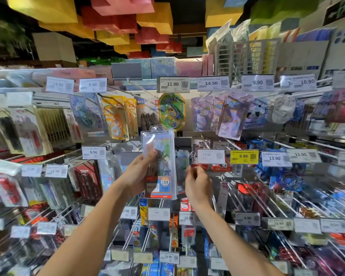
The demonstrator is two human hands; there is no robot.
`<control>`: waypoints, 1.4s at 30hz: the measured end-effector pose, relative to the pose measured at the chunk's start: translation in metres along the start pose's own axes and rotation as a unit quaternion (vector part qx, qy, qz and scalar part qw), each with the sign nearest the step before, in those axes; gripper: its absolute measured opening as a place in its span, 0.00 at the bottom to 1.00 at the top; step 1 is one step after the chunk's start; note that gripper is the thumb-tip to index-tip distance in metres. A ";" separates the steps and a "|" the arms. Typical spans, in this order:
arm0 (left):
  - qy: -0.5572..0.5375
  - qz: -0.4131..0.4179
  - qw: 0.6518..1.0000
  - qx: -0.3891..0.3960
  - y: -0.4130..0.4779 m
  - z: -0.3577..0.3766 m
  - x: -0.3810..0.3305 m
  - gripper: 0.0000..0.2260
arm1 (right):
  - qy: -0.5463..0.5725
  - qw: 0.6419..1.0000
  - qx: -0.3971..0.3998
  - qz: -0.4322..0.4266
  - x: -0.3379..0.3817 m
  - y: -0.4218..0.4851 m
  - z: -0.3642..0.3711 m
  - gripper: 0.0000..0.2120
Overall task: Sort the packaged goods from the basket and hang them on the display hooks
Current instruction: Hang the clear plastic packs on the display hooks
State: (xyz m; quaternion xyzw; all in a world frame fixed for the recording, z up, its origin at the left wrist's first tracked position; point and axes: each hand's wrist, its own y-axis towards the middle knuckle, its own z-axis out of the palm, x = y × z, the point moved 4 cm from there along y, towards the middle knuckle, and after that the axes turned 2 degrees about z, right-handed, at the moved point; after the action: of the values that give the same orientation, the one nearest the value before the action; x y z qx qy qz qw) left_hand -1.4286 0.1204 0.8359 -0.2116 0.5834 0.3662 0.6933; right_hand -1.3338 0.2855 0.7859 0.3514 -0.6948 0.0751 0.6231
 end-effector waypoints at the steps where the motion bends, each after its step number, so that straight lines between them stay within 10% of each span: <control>1: 0.005 0.005 1.000 -0.004 -0.001 0.002 0.000 0.12 | 0.034 0.999 -0.019 -0.039 0.014 -0.007 -0.002 0.18; 18: 0.050 0.074 0.992 -0.087 -0.007 0.020 -0.009 0.32 | -0.074 0.971 0.037 -0.225 0.067 -0.034 -0.002 0.13; 26: 0.044 0.050 0.989 -0.135 0.009 0.011 -0.007 0.24 | 0.180 0.952 0.246 -0.038 0.027 -0.017 -0.030 0.09; 30: 0.046 0.024 0.991 -0.127 0.011 0.007 -0.012 0.25 | 0.114 0.931 0.343 0.048 -0.030 -0.026 -0.046 0.11; 42: 0.030 0.009 0.992 -0.125 0.011 0.006 -0.011 0.20 | -0.009 0.957 0.286 0.041 -0.039 -0.005 -0.023 0.18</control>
State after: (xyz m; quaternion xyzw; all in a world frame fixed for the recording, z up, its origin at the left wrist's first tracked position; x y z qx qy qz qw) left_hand -1.4338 0.1288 0.8490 -0.3025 0.5557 0.4359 0.6401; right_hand -1.3135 0.3098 0.7532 0.4866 -0.6635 0.2934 0.4867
